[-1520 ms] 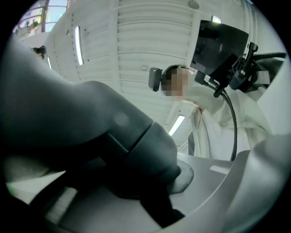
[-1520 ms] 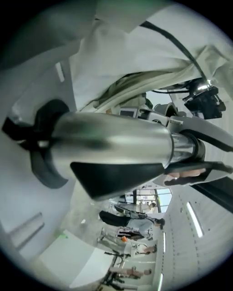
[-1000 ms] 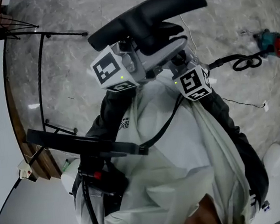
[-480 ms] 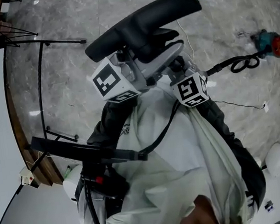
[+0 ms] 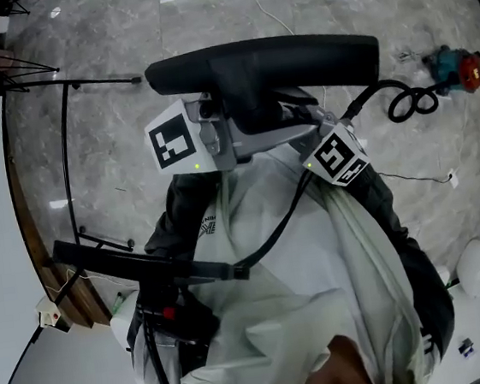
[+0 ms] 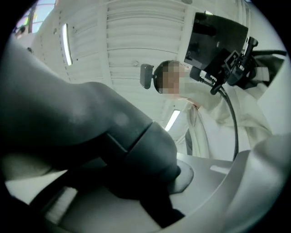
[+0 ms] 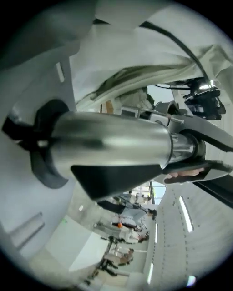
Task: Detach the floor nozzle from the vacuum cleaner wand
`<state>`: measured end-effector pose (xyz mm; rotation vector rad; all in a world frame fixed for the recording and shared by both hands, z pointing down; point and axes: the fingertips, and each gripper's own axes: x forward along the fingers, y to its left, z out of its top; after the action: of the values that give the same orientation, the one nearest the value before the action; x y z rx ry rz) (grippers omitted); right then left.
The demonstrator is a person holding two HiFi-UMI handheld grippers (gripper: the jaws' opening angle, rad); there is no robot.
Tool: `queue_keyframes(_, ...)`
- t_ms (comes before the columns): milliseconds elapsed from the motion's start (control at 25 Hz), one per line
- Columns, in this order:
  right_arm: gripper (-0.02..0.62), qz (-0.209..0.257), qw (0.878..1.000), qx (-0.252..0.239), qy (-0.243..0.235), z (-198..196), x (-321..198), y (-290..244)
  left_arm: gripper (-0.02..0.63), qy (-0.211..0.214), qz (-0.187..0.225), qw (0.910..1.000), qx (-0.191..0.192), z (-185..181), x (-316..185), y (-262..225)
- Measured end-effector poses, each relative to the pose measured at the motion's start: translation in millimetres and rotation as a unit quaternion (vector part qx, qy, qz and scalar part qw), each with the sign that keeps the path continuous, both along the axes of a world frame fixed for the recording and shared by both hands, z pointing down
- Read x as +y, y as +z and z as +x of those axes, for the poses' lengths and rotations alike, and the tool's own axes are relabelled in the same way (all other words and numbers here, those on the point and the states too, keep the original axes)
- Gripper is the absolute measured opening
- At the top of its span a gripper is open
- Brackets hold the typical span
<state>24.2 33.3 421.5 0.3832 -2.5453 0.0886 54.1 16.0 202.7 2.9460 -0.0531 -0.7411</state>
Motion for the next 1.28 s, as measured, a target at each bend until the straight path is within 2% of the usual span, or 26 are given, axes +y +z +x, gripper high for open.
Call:
queue_keyframes(120, 0.043, 0.047, 0.993, 0.040, 0.101, 1, -24, 0, 0.075, -0.092, -0.027, 0.9954, -0.005, -13, -24, 3)
queue_keyframes(200, 0.043, 0.059, 0.988, 0.058, 0.127, 3, -30, 1, 0.075, -0.123, -0.046, 0.9913, 0.004, -20, -34, 5)
queue_keyframes(280, 0.043, 0.049, 0.991, 0.059, 0.106, 2, -25, 3, 0.075, -0.108, -0.049, 0.9929, 0.010, -22, -30, 7)
queue_keyframes(360, 0.043, 0.016, 0.999, 0.032, 0.034, -5, -7, 4, 0.075, -0.035, -0.051, 0.9977, 0.027, -21, -15, 7)
queue_keyframes(440, 0.043, -0.021, 0.999, 0.011, -0.043, -9, 14, 5, 0.075, 0.046, -0.040, 0.9969, 0.050, -20, 5, 1)
queue_keyframes(480, 0.043, -0.032, 0.997, 0.003, -0.066, -11, 20, 4, 0.075, 0.061, -0.030, 0.9965, 0.050, -19, 10, -1)
queue_keyframes(560, 0.043, -0.035, 0.997, -0.009, -0.065, -14, 18, 2, 0.075, 0.039, -0.016, 0.9987, 0.028, -16, 8, 0)
queue_keyframes(640, 0.043, -0.017, 1.000, -0.002, -0.013, -14, 5, 3, 0.075, -0.013, -0.016, 0.9998, 0.003, -15, -4, 4)
queue_keyframes(720, 0.043, 0.010, 0.999, 0.020, 0.047, -11, -8, 7, 0.075, -0.070, -0.021, 0.9972, -0.017, -16, -16, 9)
queue_keyframes(800, 0.043, 0.026, 0.996, 0.045, 0.078, -6, -14, 11, 0.075, -0.090, -0.035, 0.9951, -0.020, -19, -20, 15)
queue_keyframes(880, 0.043, 0.026, 0.995, 0.058, 0.073, -3, -11, 15, 0.075, -0.074, -0.052, 0.9959, -0.008, -22, -19, 17)
queue_keyframes(1080, 0.044, -0.006, 1.000, 0.020, 0.007, -11, 8, 17, 0.077, -0.043, -0.047, 0.9978, -0.014, -16, -6, 20)
queue_keyframes(1280, 0.044, -0.018, 0.999, 0.021, -0.023, -12, 19, 19, 0.077, 0.000, -0.059, 0.9982, 0.005, -20, 4, 21)
